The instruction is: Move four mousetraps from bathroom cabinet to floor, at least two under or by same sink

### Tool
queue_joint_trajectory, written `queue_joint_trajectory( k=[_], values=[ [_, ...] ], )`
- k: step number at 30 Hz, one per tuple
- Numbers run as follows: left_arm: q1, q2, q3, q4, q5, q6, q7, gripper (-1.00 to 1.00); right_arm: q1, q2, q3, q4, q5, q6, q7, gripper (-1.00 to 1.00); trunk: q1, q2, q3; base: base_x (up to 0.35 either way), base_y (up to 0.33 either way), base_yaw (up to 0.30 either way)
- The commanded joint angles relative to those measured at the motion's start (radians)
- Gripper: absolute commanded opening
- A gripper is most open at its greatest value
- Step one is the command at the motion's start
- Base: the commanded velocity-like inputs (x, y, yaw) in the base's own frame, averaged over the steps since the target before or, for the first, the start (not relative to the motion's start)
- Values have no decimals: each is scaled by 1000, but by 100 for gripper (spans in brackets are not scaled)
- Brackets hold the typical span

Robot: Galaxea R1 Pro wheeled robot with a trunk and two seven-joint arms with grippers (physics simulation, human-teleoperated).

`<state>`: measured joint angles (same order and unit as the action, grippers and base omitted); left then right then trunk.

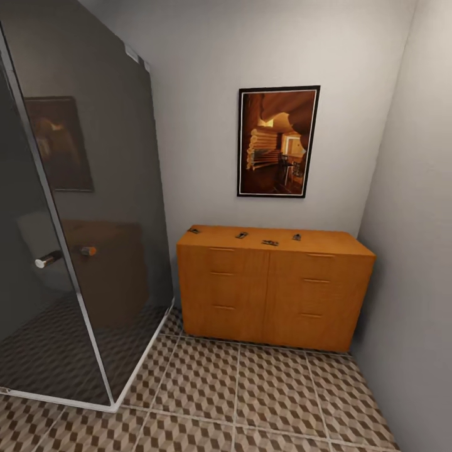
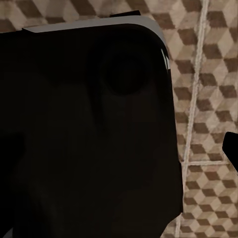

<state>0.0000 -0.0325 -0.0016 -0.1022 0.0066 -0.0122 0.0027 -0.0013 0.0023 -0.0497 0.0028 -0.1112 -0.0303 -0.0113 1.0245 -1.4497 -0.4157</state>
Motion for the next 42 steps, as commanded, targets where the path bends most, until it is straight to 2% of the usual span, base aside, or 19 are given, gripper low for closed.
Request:
queue_joint_trajectory(
  k=[1,42],
  values=[
    [0,0,0,-1,0,-1,0,100,0,0,-4,0,-7,-3,-1,100,1,0,-1,274,0,-4],
    [0,0,-2,-1,-4,0,-4,100,0,0,-4,0,-7,-5,-1,100,1,0,1,314,0,-8]
  ],
)
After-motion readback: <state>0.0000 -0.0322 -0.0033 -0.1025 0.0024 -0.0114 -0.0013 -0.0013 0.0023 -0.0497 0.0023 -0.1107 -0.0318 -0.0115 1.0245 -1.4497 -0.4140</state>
